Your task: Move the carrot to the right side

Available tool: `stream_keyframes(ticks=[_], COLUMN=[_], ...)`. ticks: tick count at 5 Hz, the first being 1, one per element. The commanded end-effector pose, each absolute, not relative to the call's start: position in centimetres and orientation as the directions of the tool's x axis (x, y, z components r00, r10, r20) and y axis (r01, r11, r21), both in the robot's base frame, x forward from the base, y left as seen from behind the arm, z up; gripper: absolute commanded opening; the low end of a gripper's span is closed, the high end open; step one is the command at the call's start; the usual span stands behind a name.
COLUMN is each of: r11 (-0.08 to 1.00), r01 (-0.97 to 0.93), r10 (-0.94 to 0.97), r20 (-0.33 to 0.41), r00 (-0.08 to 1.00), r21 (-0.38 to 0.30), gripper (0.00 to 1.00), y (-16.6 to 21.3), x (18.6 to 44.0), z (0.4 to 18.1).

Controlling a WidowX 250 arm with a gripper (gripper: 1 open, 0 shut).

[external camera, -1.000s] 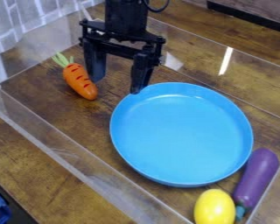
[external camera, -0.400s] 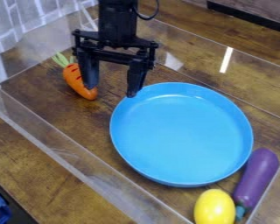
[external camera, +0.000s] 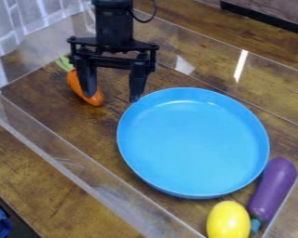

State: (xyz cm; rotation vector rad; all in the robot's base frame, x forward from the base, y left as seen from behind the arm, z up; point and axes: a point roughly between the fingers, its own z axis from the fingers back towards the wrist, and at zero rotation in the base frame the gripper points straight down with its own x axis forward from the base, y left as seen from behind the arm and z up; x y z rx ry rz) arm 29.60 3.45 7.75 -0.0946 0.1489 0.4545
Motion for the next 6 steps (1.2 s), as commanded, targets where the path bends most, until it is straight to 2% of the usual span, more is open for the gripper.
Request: stream_keyframes(ticks=[1, 4, 6], r11=[0.866, 0.751, 0.684], r01=[-0.494, -0.637, -0.689], r10=[0.482, 0.615, 0.662], r20=[-0.132, -0.167, -0.191], r00=[0.866, 0.771, 0.724], r21=[-0.081, -0.173, -0.239], gripper=[1.00, 1.00, 1.00], y=[5.1, 8.0, 9.6], x=[29.7, 30.1, 31.2], z=[8.4, 8.1, 7.4])
